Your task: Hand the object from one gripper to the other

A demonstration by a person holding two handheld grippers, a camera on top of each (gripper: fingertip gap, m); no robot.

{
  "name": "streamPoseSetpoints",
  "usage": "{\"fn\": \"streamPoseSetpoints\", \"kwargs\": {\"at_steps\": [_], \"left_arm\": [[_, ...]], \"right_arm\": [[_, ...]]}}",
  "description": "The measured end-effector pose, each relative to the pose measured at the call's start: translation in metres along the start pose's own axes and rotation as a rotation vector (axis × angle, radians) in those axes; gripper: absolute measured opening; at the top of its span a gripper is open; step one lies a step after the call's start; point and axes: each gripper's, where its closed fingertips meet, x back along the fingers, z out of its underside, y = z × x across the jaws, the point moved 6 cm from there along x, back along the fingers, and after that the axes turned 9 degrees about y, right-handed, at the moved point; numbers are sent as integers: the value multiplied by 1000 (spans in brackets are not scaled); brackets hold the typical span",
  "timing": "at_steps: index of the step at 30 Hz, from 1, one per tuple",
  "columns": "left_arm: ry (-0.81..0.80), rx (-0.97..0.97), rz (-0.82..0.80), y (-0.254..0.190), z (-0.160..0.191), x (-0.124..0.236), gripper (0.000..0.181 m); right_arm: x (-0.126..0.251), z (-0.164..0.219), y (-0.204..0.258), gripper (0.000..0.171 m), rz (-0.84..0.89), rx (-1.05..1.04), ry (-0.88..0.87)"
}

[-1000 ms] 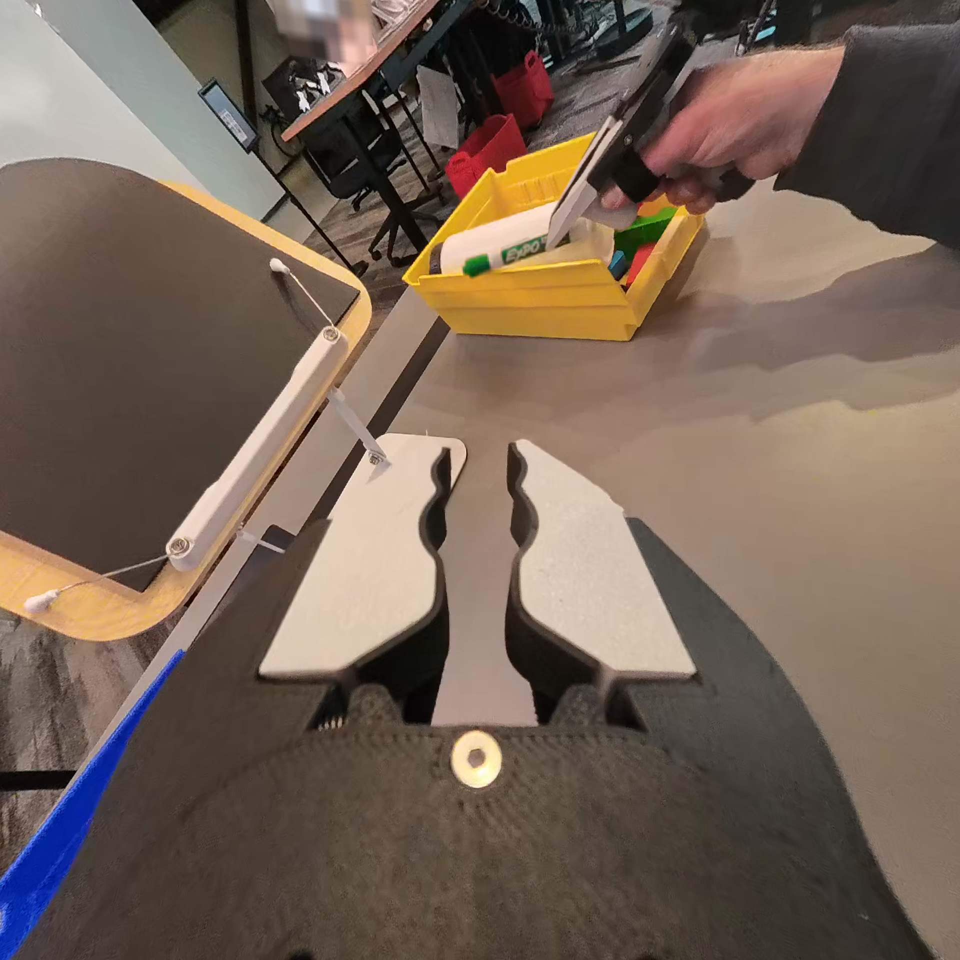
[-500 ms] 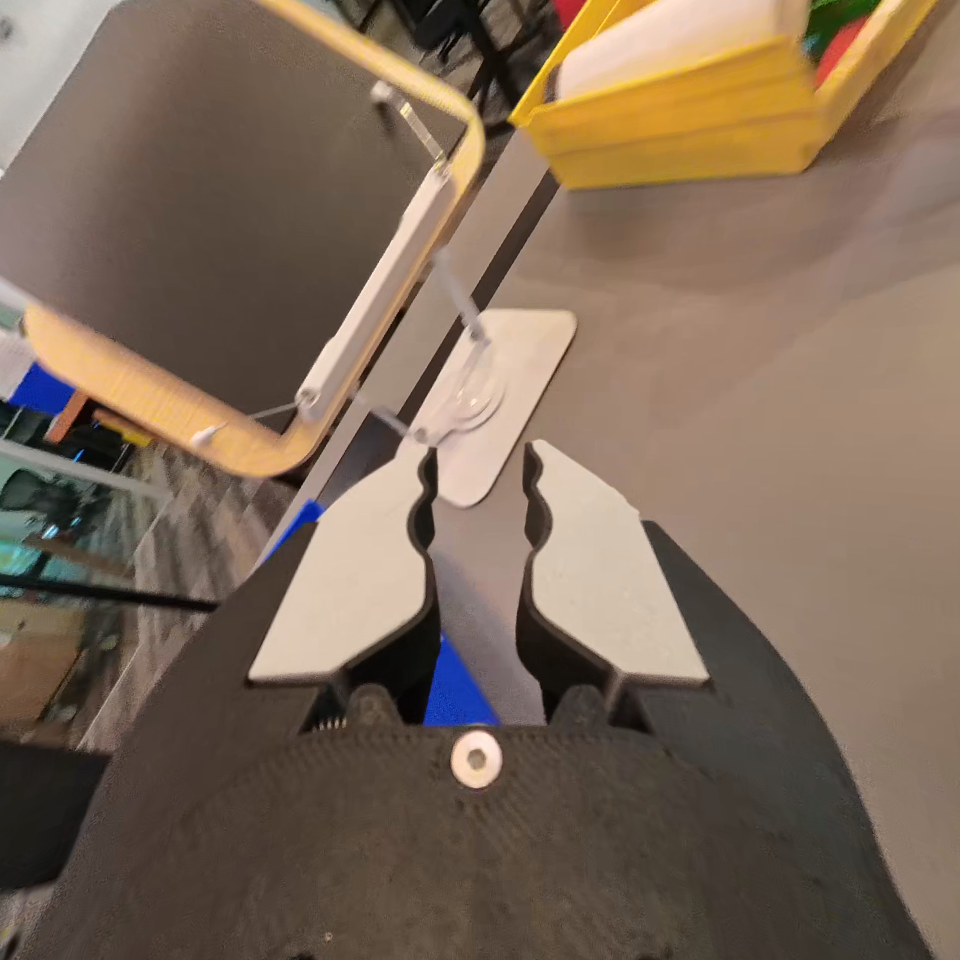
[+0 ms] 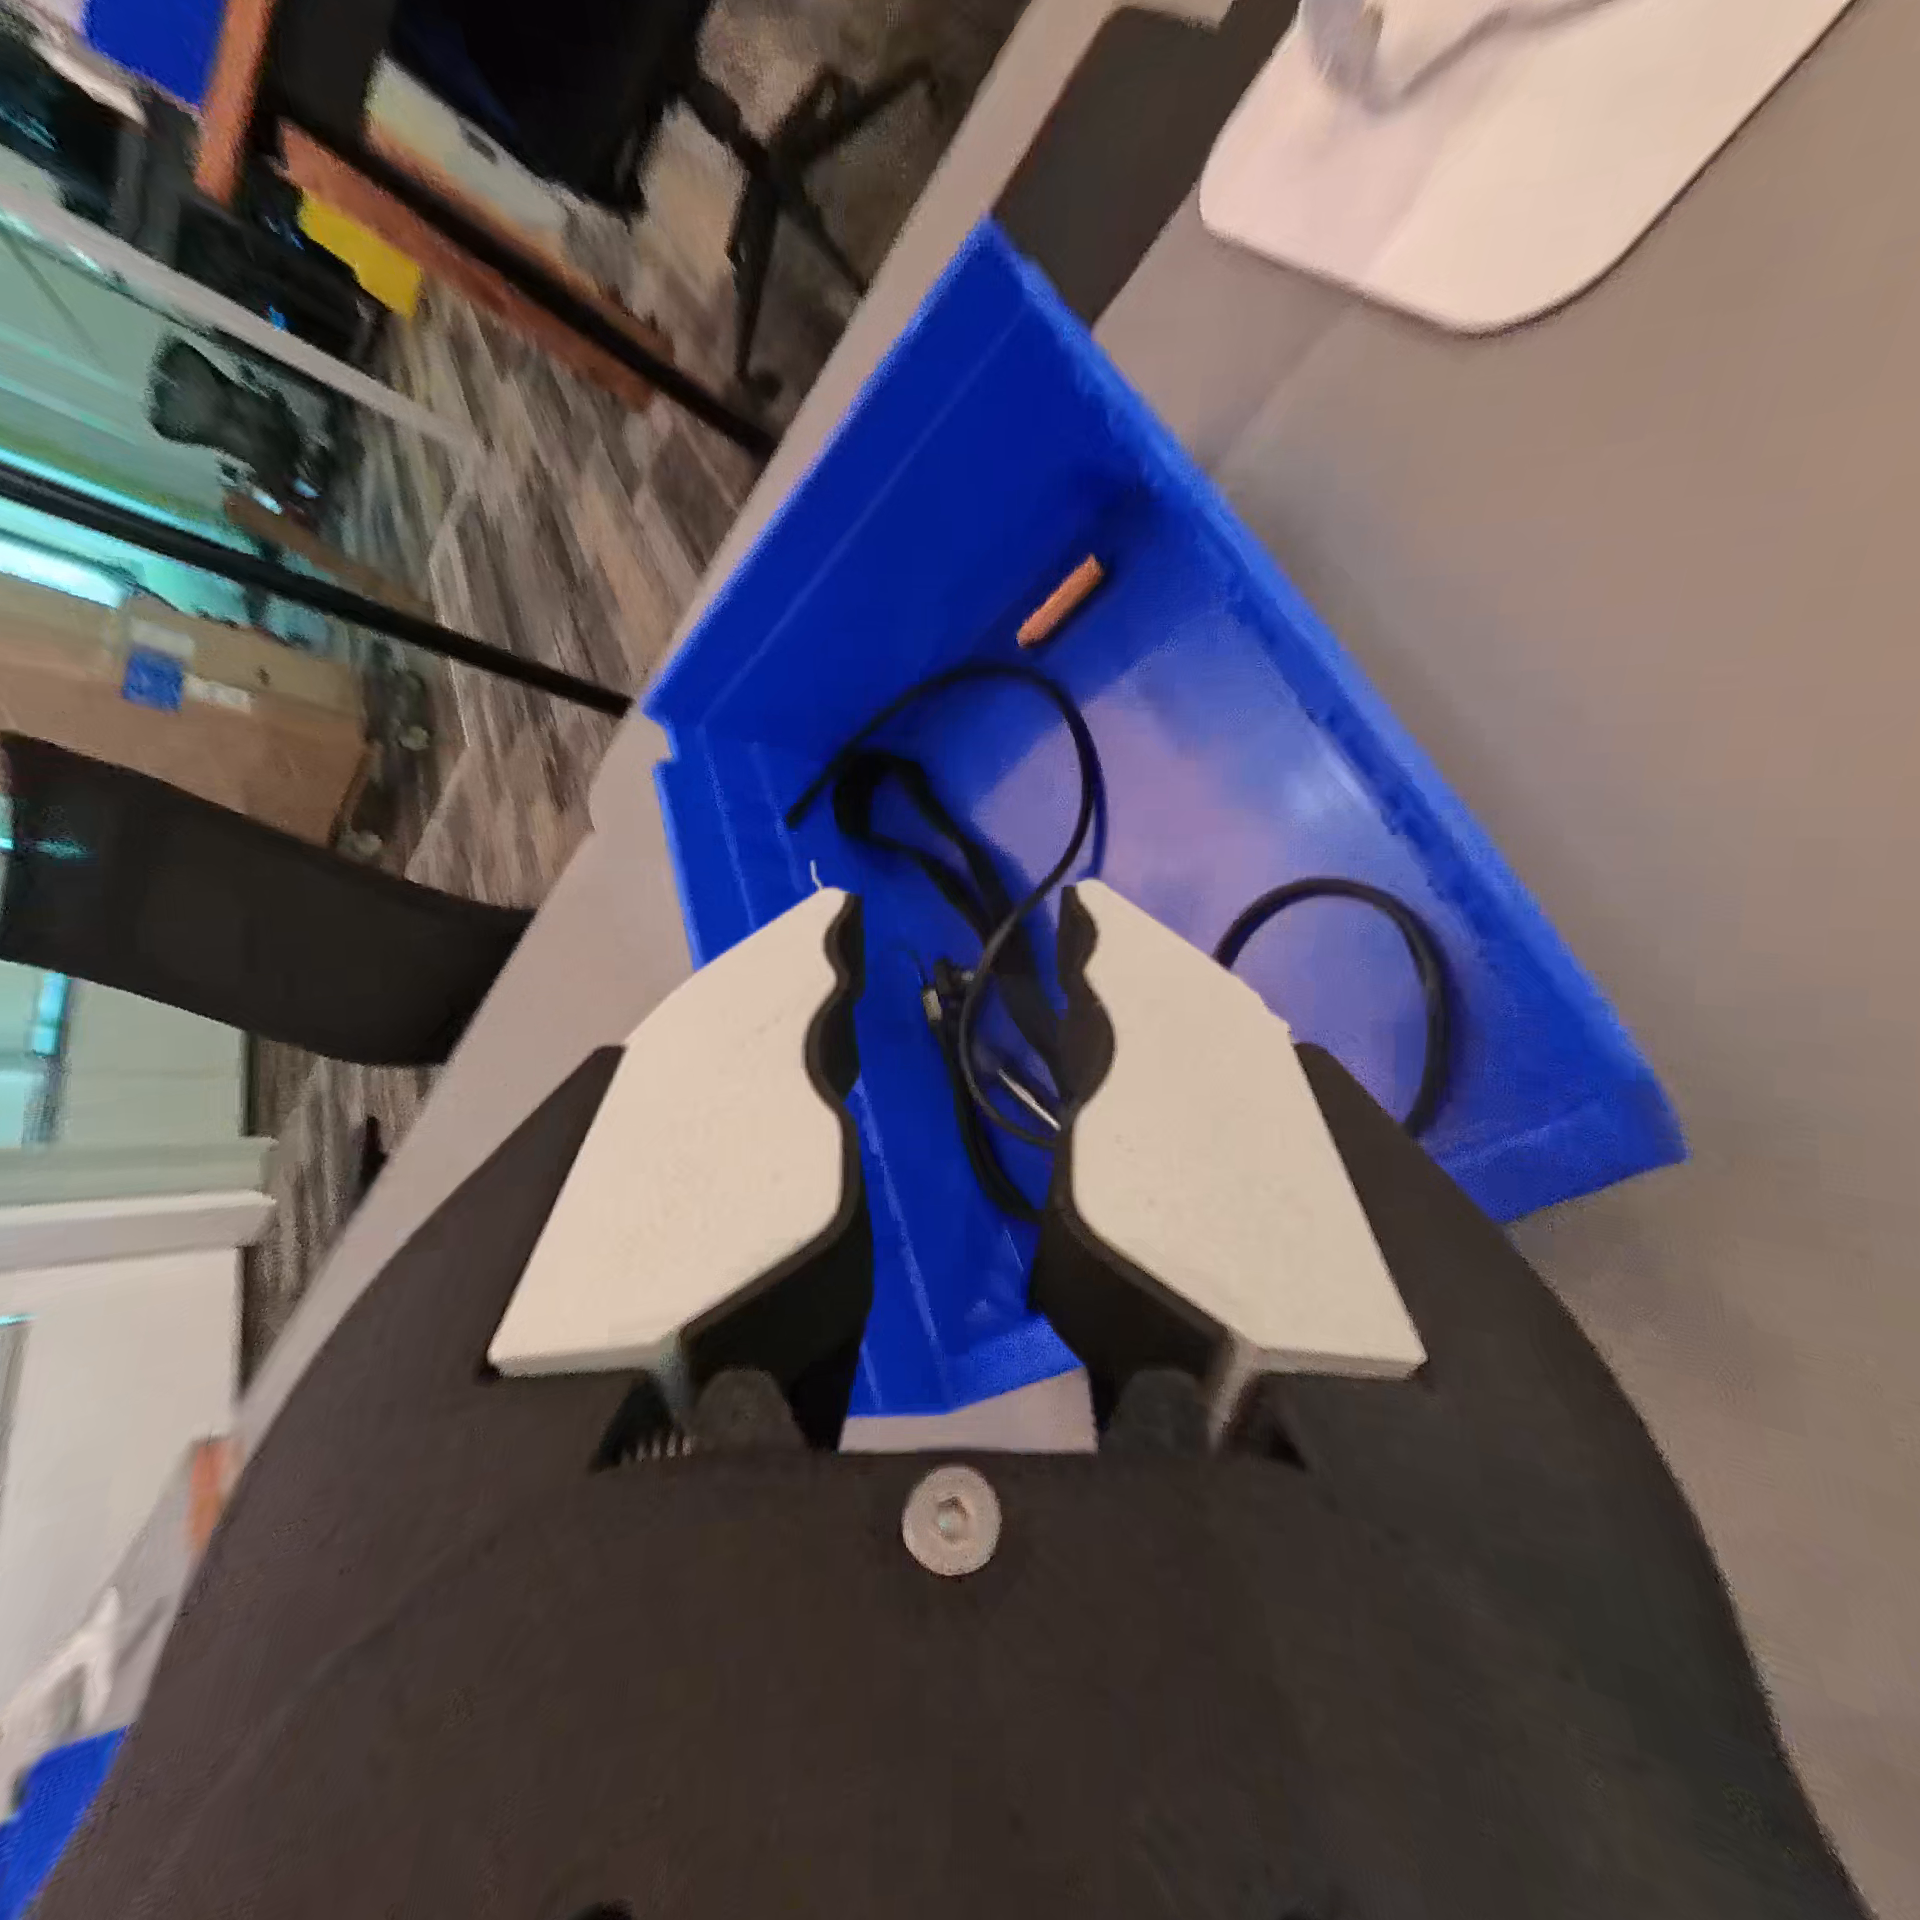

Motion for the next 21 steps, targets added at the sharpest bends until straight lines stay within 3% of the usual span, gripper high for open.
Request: {"fn": "streamPoseSetpoints", "kwargs": {"at_steps": [6, 10, 21], "left_arm": [[148, 14, 70, 10, 35, -46, 33], [236, 1, 126, 14, 42, -68, 23], [431, -248, 195, 3, 43, -133, 29]], "right_arm": [[-7, 4, 6, 26, 1, 47, 20], [-9, 6, 7, 25, 4, 60, 19], [-15, 11, 9, 23, 3, 89, 35]]}}
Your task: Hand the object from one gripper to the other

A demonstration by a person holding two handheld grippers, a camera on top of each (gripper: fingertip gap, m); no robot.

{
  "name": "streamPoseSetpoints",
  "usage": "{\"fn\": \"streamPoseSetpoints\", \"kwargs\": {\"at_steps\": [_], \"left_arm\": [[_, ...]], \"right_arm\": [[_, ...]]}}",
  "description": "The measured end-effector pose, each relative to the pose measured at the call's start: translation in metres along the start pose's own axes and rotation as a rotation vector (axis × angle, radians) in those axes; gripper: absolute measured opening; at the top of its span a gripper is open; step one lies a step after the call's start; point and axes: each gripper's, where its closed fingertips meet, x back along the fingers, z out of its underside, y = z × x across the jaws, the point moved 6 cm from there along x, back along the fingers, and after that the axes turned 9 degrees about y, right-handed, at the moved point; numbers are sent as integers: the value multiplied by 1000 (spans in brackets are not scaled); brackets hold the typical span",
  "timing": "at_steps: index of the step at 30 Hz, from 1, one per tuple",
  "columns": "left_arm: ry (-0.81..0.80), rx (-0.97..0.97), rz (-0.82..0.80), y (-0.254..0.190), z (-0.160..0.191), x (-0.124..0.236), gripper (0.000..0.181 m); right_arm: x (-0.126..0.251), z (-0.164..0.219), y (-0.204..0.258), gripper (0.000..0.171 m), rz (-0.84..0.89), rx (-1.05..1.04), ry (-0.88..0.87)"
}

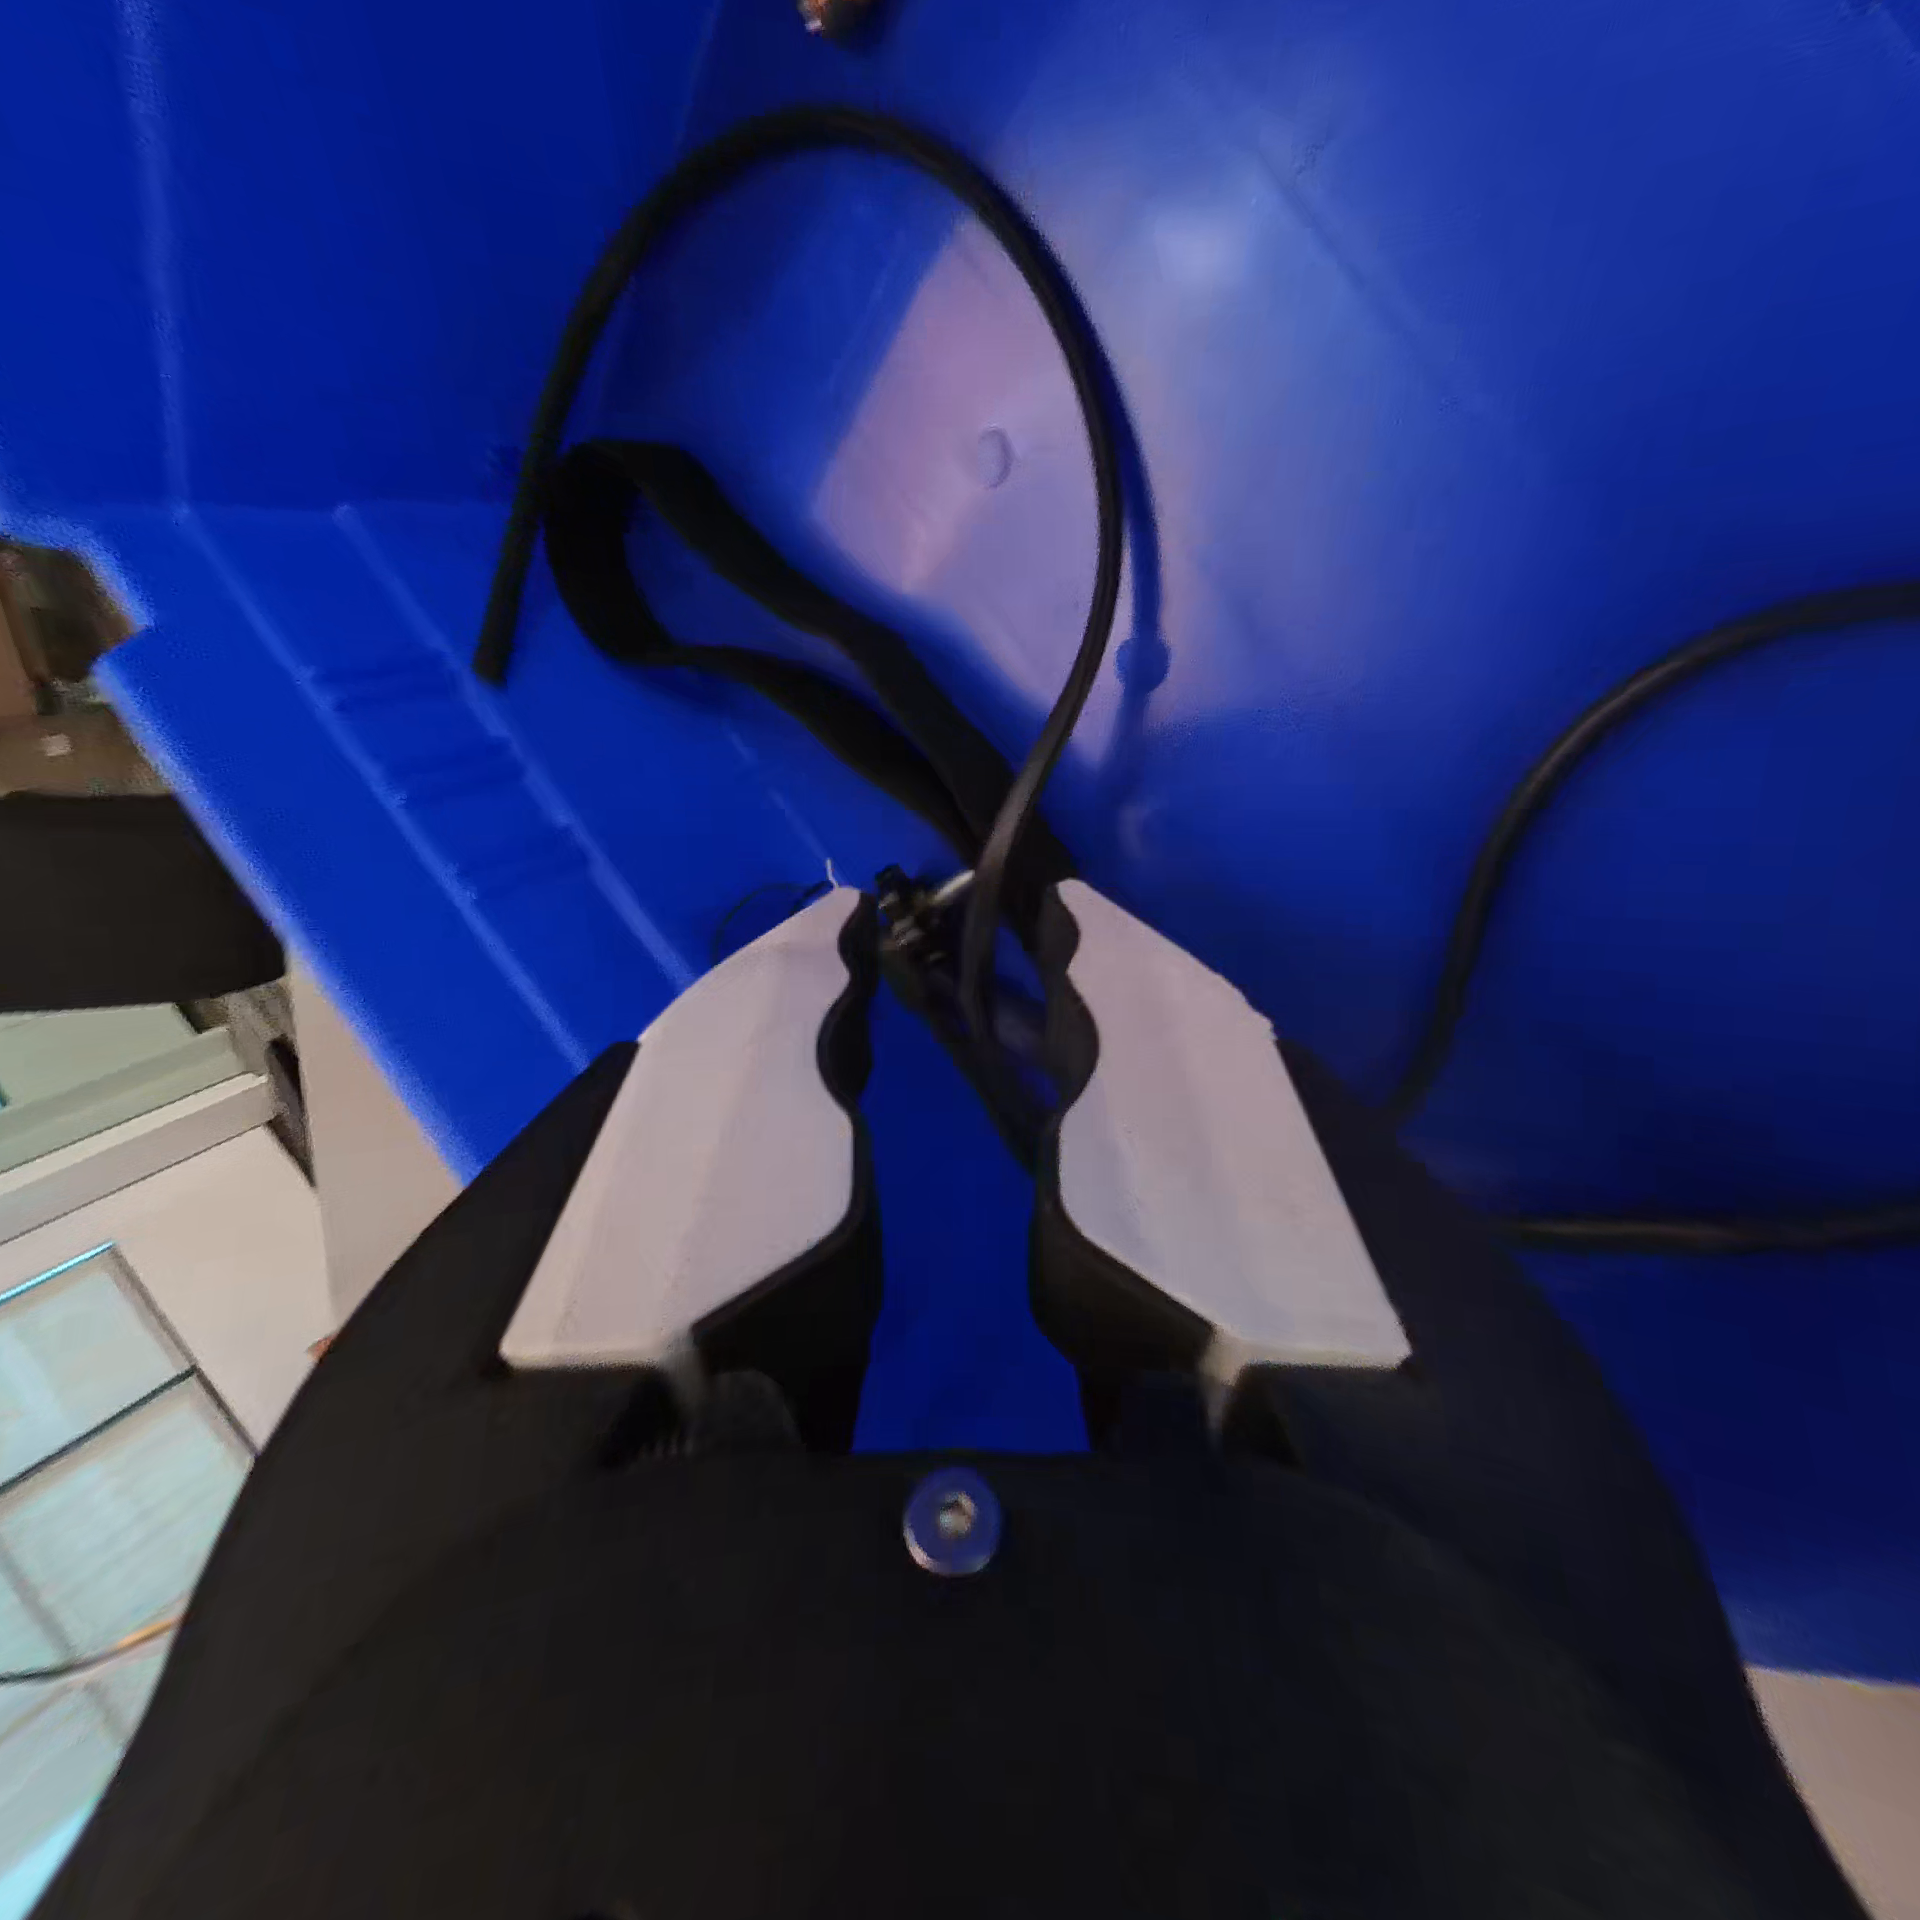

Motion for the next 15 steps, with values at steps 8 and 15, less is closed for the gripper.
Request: {"fn": "streamPoseSetpoints", "kwargs": {"at_steps": [8, 15], "left_arm": [[-23, -27, 69, -4, -22, -11, 5], [-87, 26, 37, -2, -17, 4, 5]], "right_arm": [[-1, 3, -1, 23, 2, -3, 7], [-1, 2, -1, 23, -1, -1, 1]]}}
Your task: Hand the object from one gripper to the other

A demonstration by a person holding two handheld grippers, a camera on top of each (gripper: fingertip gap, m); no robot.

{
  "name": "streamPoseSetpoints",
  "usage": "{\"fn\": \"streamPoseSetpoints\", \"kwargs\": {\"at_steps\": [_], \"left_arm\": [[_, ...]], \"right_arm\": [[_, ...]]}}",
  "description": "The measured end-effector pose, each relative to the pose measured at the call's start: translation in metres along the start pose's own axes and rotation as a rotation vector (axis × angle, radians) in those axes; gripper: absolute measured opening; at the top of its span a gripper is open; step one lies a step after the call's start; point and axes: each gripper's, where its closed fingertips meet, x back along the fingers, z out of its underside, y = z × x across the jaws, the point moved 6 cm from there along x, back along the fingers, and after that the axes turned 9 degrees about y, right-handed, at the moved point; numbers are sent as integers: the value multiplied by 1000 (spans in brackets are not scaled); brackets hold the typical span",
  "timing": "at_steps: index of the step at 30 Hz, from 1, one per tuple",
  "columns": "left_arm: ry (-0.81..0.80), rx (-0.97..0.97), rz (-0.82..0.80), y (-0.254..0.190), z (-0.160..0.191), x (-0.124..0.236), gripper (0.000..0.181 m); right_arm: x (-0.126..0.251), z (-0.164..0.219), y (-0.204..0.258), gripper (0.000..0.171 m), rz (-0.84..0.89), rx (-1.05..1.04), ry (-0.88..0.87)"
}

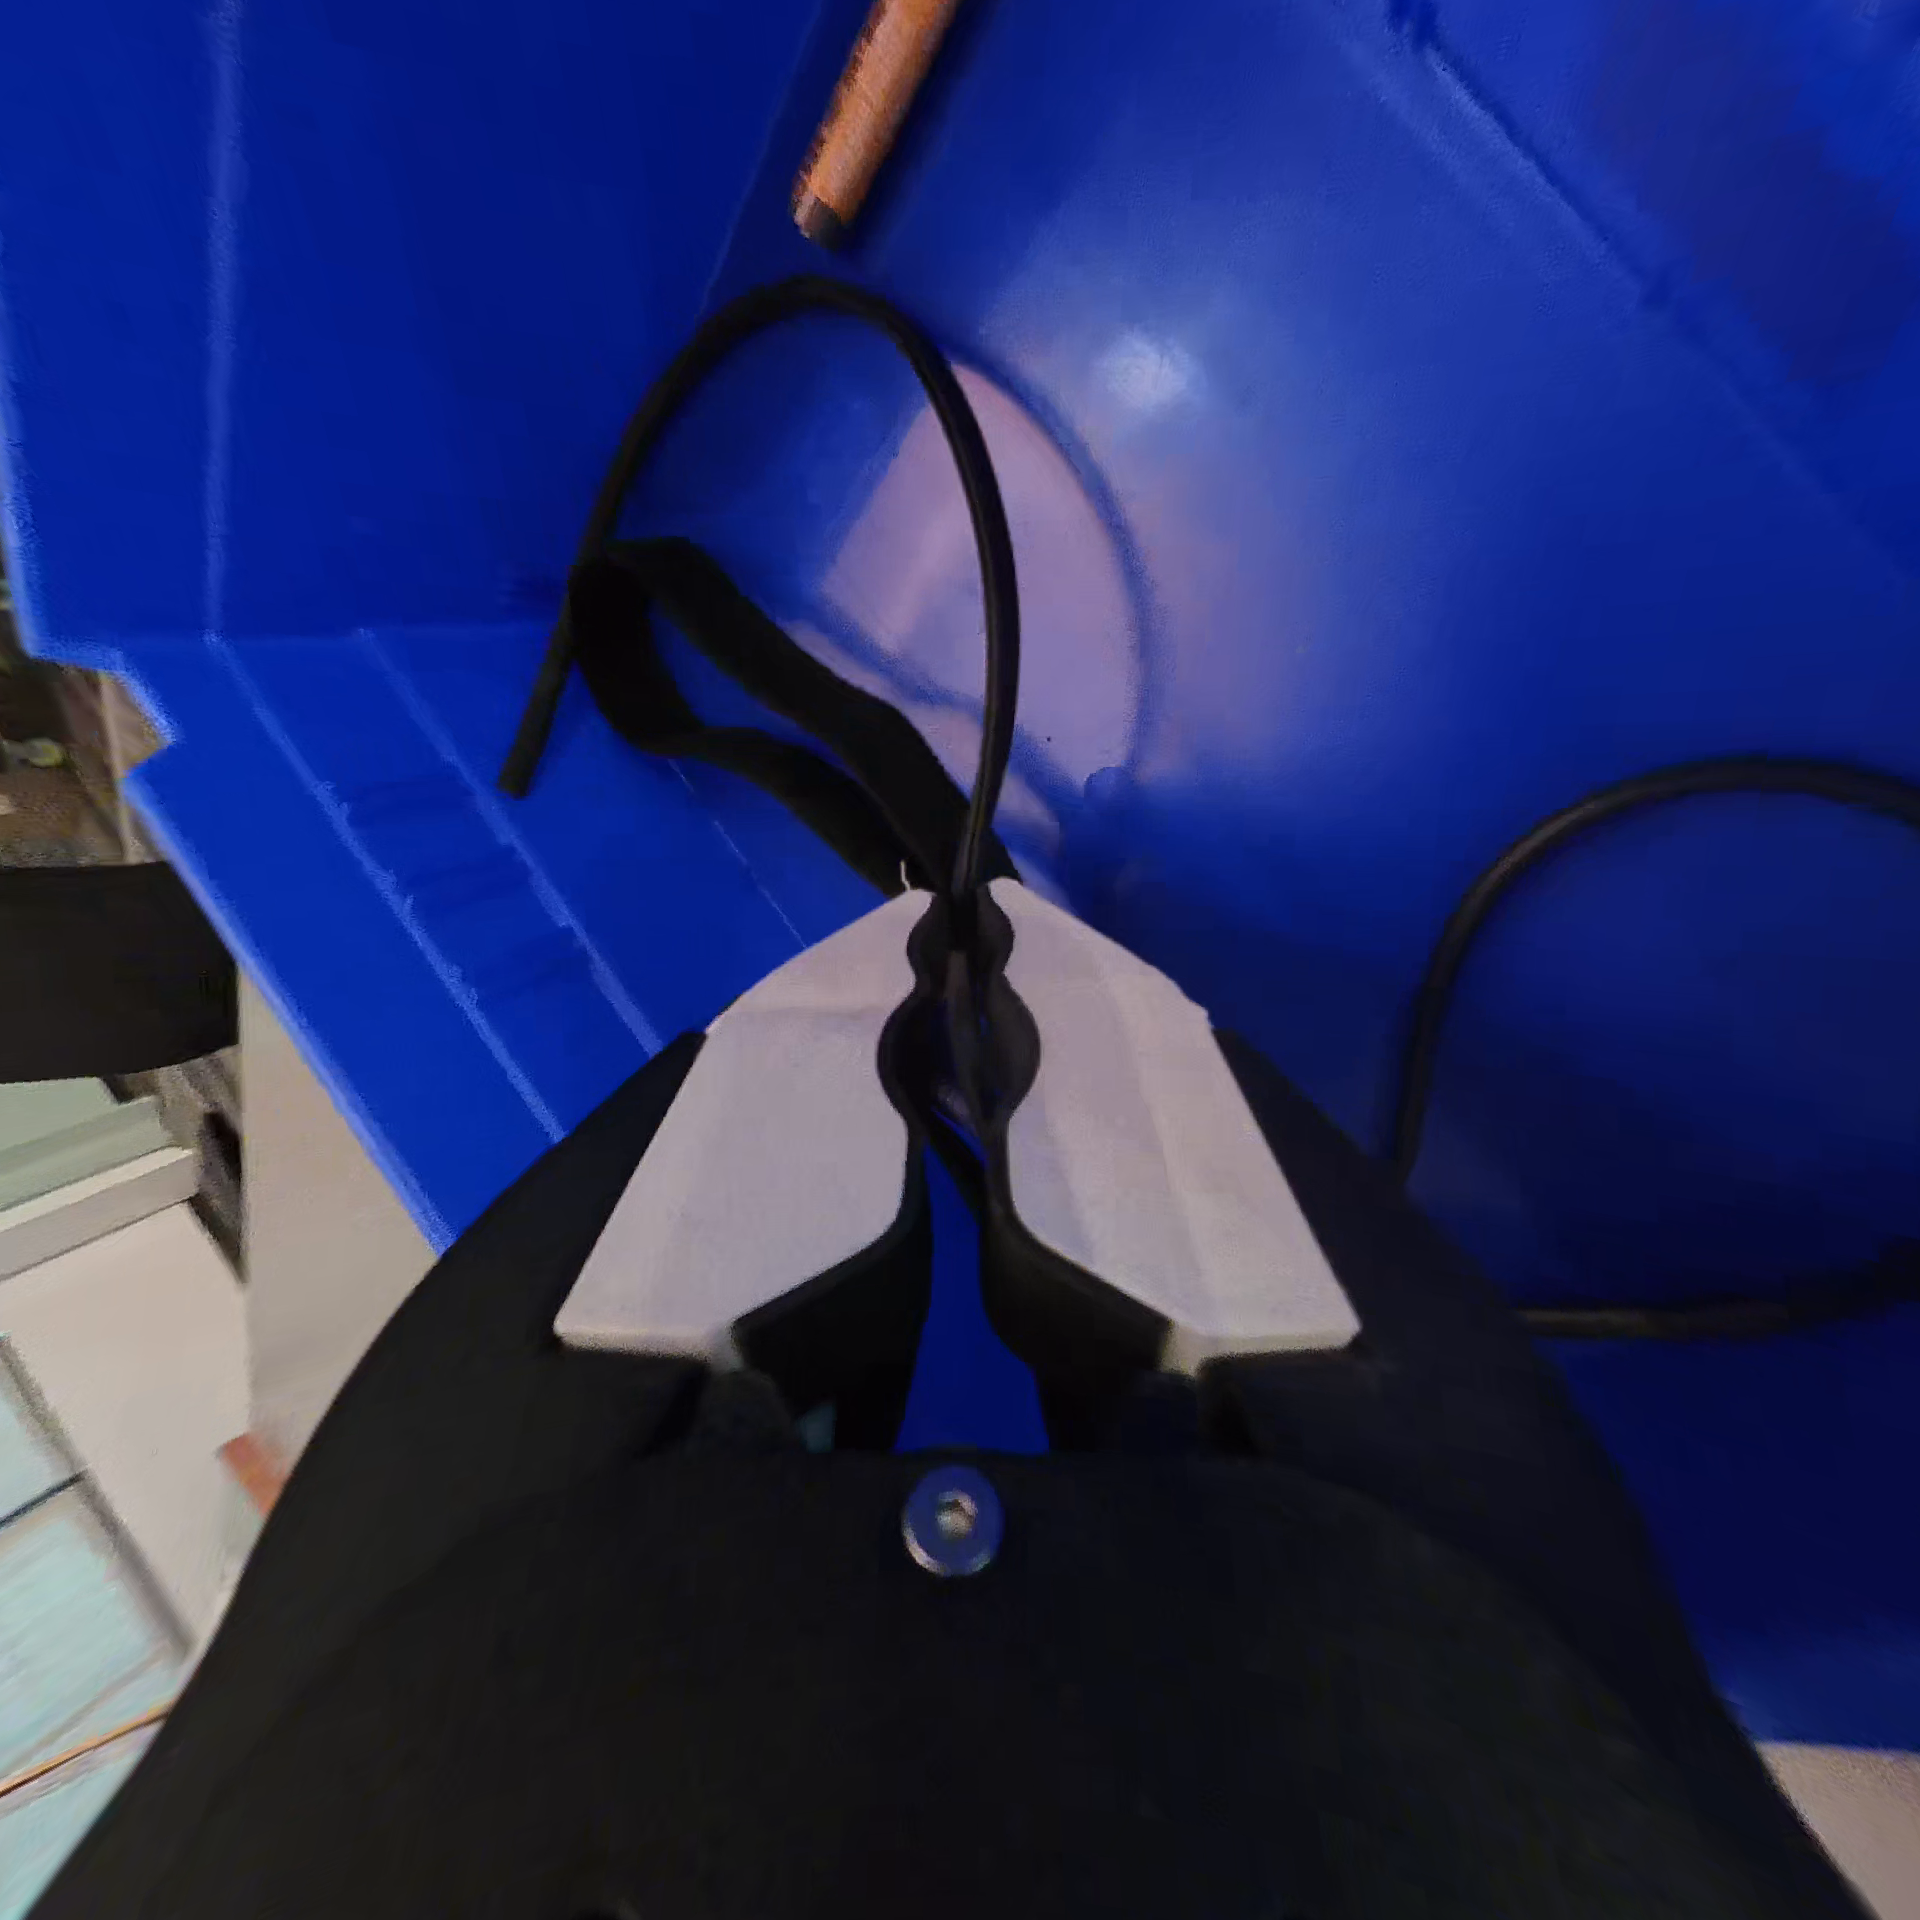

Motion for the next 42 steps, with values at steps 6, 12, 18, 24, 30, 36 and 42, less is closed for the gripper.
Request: {"fn": "streamPoseSetpoints", "kwargs": {"at_steps": [6, 12, 18, 24, 30, 36, 42], "left_arm": [[-146, 142, 29, 10, 8, 30, 5], [-248, 220, 129, 6, 2, 48, 5], [-356, 232, 310, -15, -26, 53, 16], [-183, 171, 58, 23, 2, 51, 22], [89, -24, -5, 21, 13, 12, 22], [282, -139, -15, 14, 16, -18, 22], [374, -200, -26, 14, 16, -35, 19]], "right_arm": [[0, -1, 0, 22, -8, -11, -10], [1, -2, 1, 22, -15, -17, -17], [1, -2, 1, 22, -22, -19, -19], [1, -3, 2, 22, -27, -20, -24], [1, -3, 1, 22, -29, -24, -27], [2, -3, 1, 22, -31, -23, -28], [2, -3, 1, 22, -32, -23, -30]]}}
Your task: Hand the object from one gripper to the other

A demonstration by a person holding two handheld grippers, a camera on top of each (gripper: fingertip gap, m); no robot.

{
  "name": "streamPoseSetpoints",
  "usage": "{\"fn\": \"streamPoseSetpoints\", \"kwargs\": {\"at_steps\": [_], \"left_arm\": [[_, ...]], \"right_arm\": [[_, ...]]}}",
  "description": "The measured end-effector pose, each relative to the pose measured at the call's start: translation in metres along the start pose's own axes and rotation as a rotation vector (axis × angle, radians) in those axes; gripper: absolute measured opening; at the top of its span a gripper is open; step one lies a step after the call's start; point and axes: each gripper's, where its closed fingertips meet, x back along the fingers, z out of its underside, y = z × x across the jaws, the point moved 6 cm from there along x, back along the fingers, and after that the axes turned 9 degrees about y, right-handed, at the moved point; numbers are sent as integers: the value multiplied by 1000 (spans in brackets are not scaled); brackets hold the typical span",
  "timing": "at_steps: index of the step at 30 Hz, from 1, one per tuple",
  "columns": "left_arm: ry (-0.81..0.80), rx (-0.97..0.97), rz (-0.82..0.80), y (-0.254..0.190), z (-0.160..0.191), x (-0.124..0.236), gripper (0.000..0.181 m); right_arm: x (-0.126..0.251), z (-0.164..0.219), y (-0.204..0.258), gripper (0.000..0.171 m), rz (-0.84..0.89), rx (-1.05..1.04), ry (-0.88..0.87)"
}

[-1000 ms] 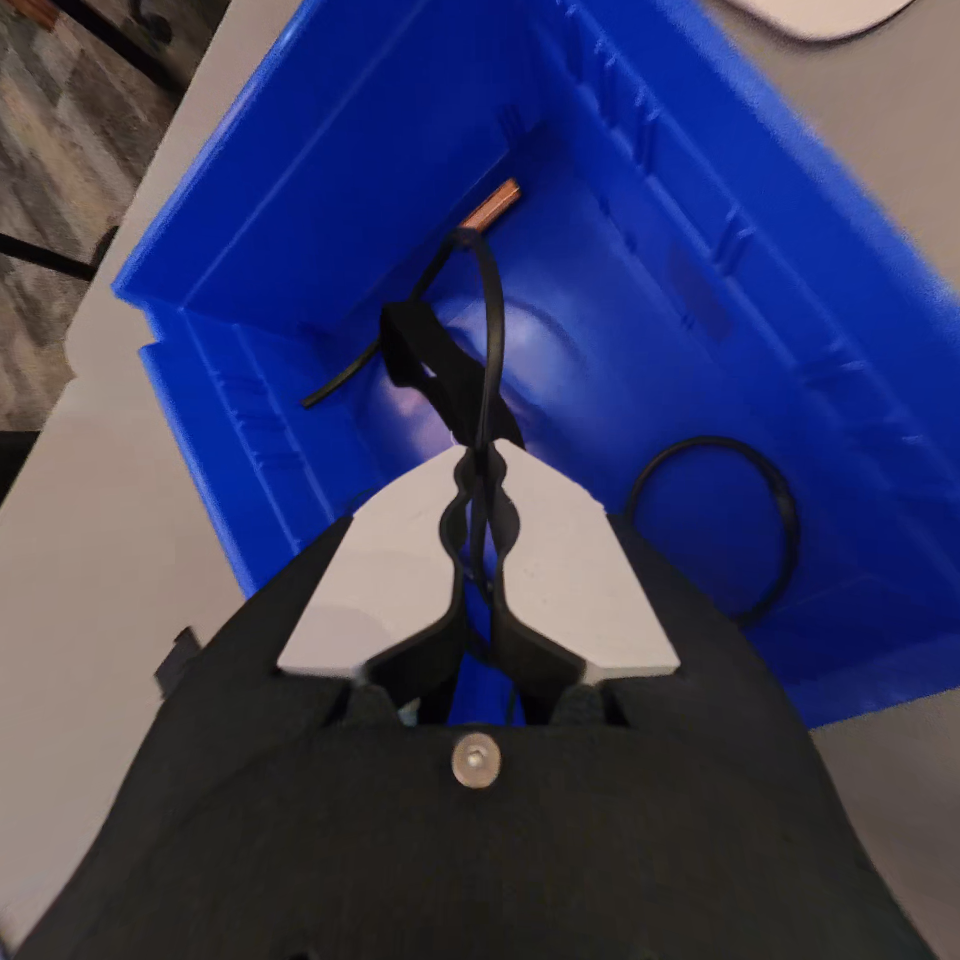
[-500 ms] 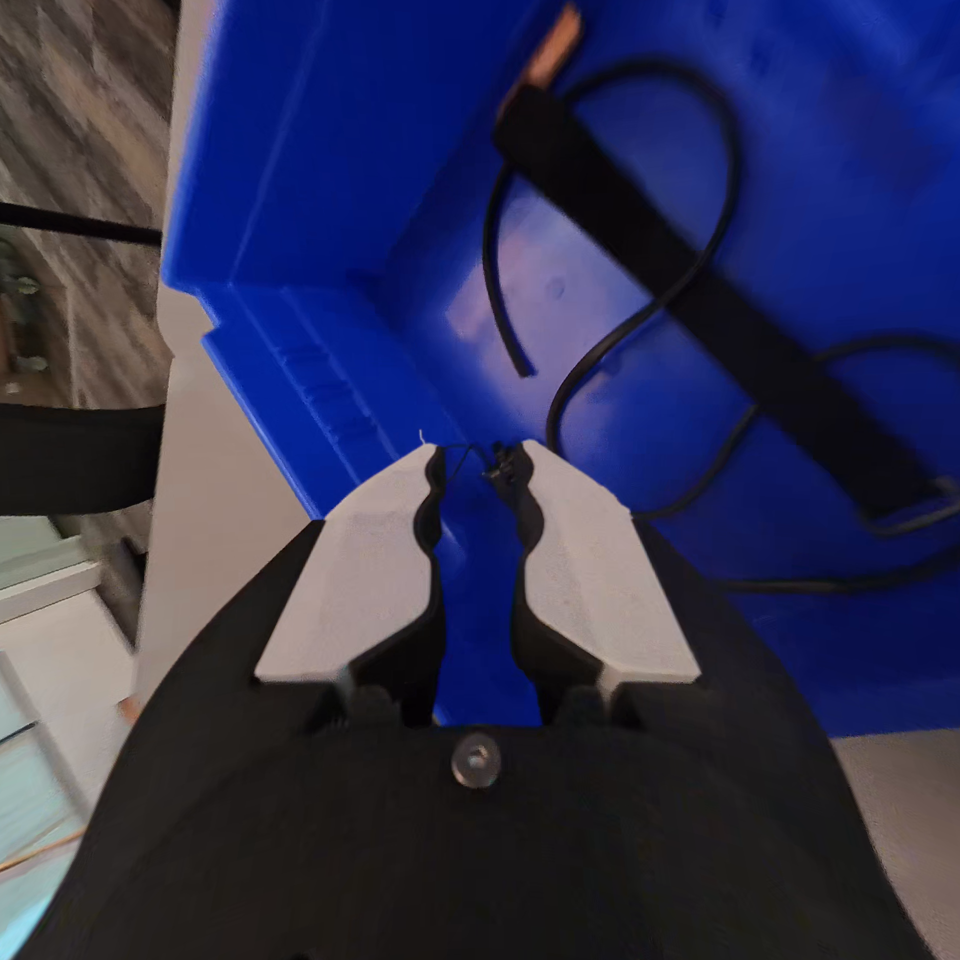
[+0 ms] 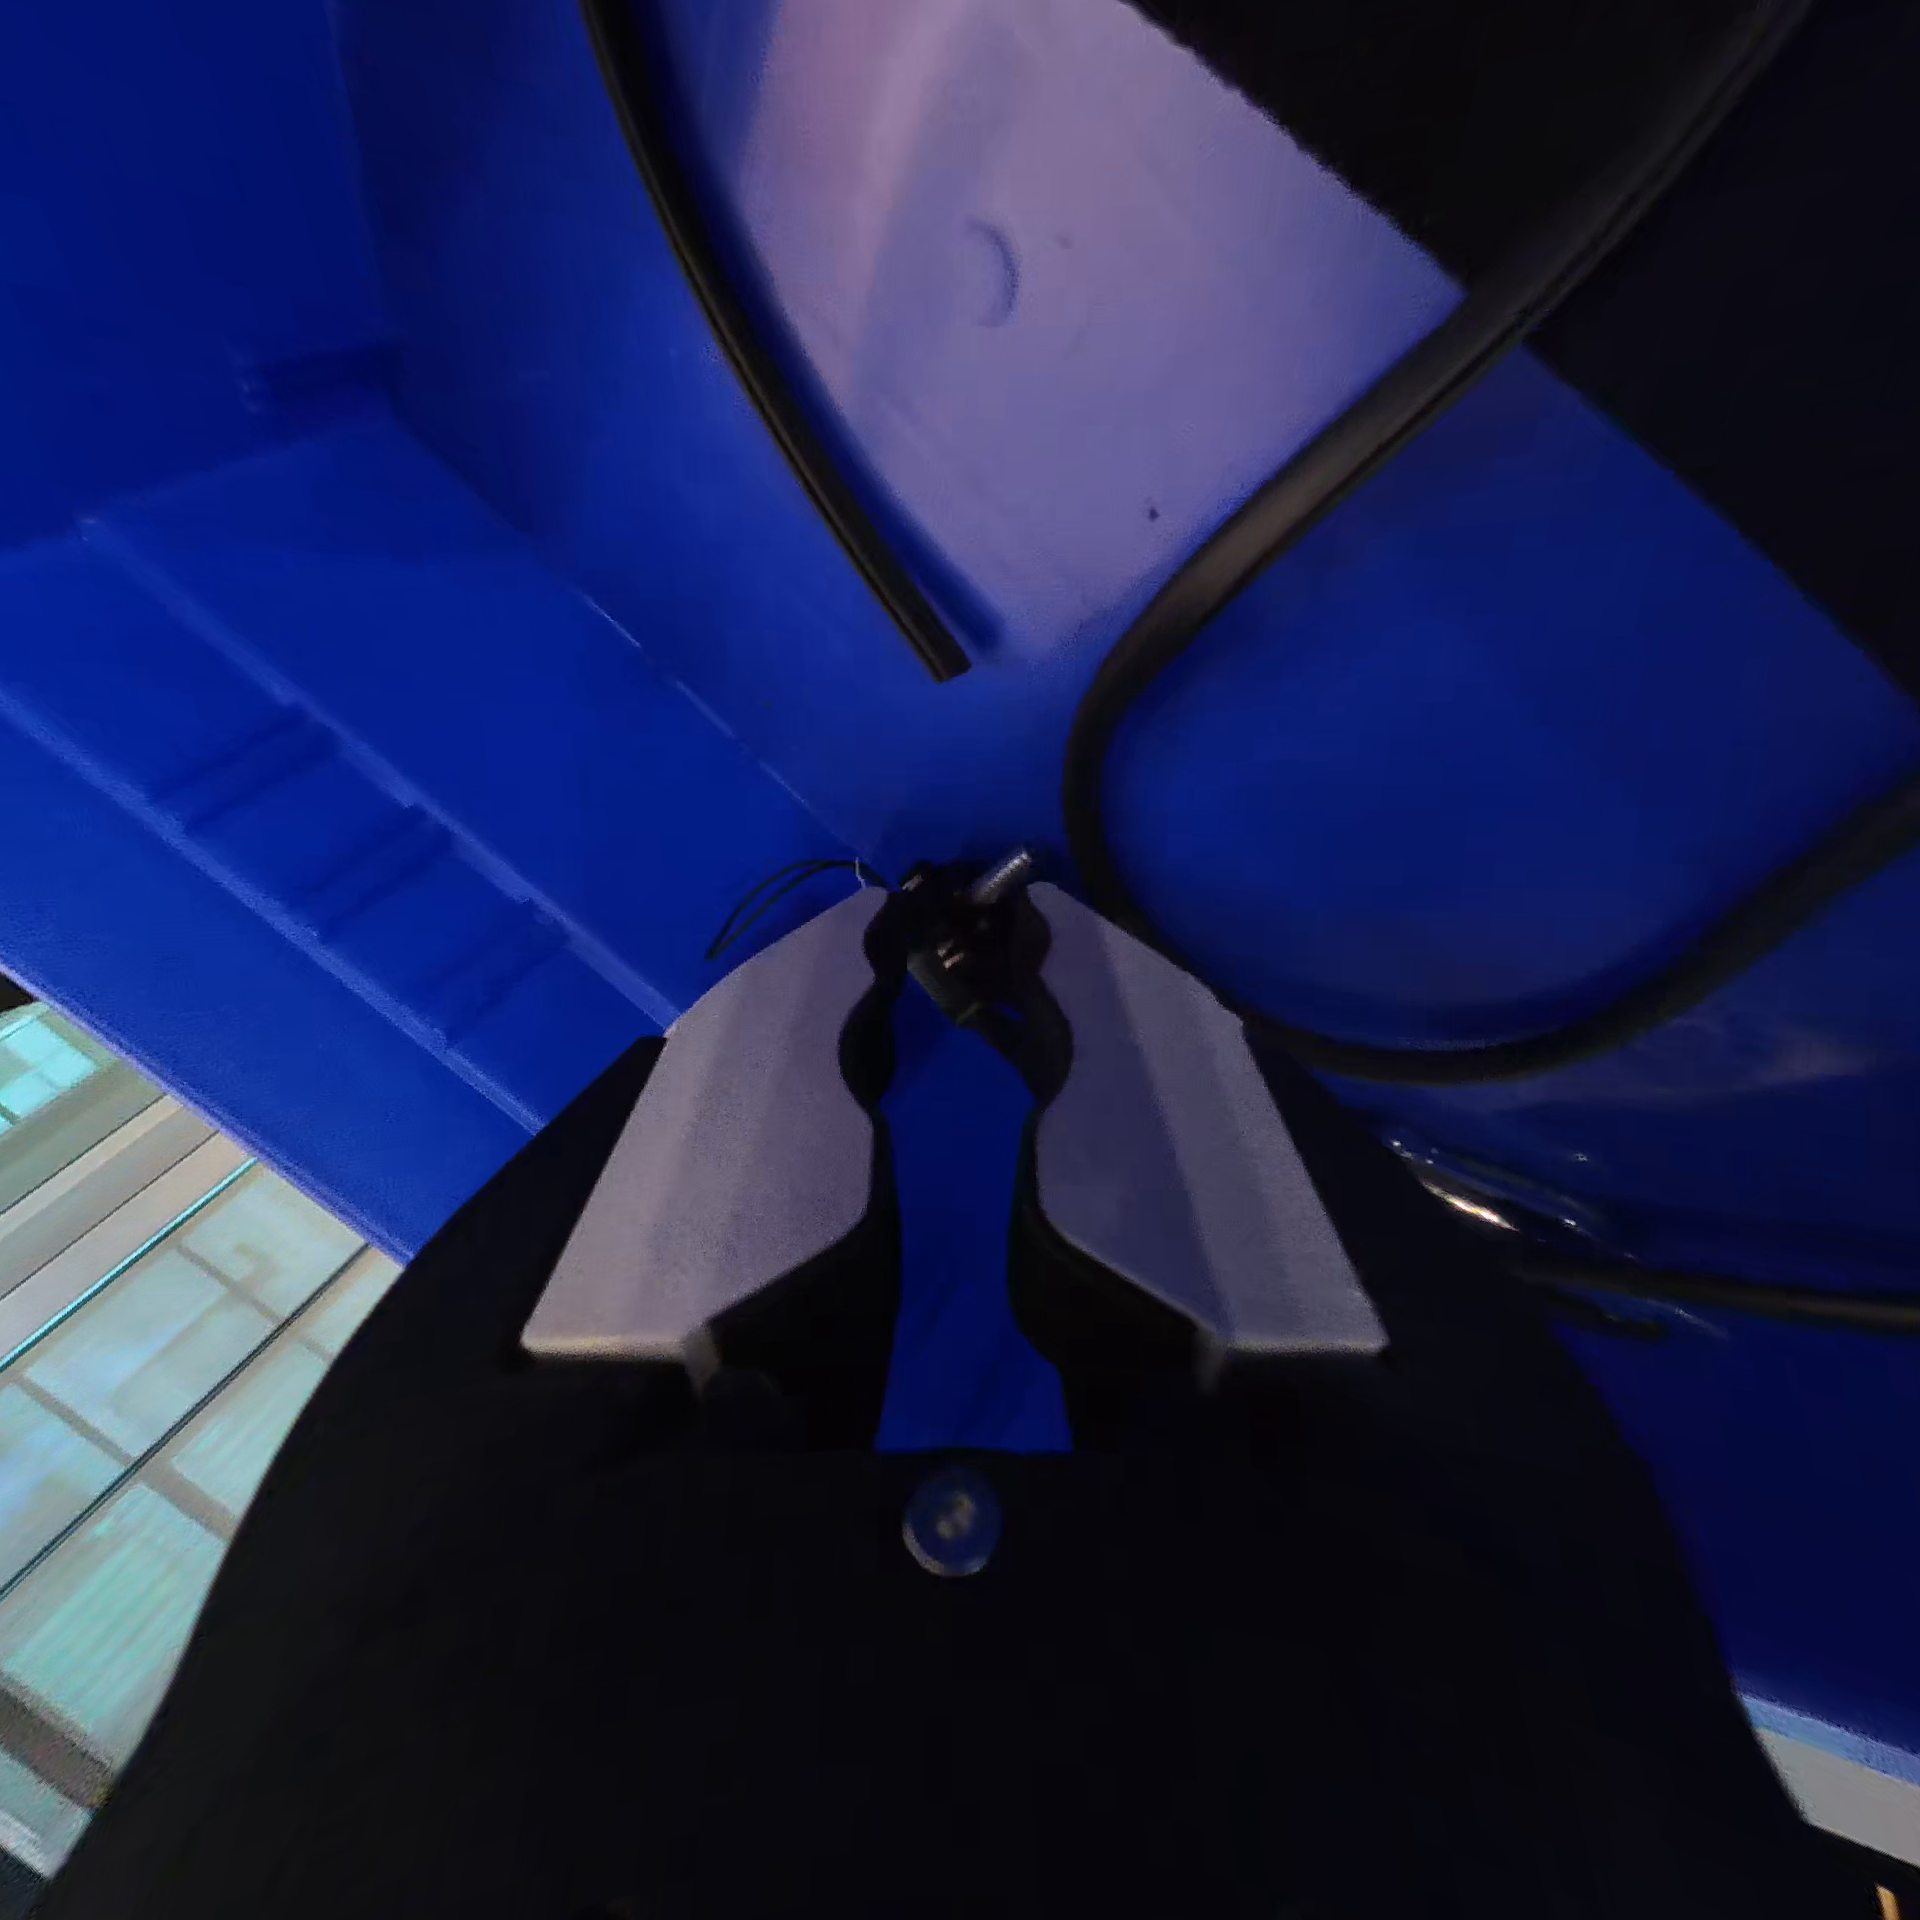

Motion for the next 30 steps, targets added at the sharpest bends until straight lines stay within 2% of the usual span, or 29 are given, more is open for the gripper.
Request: {"fn": "streamPoseSetpoints", "kwargs": {"at_steps": [3, 10, 15, 20, 26, 30], "left_arm": [[-31, 14, 3, 2, -1, 2, 19], [-308, 191, -15, 4, 4, 27, 19], [-584, 334, -11, 6, 11, 66, 18], [-845, 421, 5, 4, 17, 118, 18], [-1160, 422, 174, -21, 9, 194, 17], [-1383, 352, 439, -60, -15, 251, 18]], "right_arm": [[0, 0, 0, 22, 1, 1, 1], [0, 0, 0, 22, -1, -3, -5], [1, -6, 6, 24, -1, 32, -36], [3, -18, 19, 26, 63, 159, -56], [9, -47, 57, 37, 10, 294, -214], [0, -64, 109, 46, -54, 465, -284]]}}
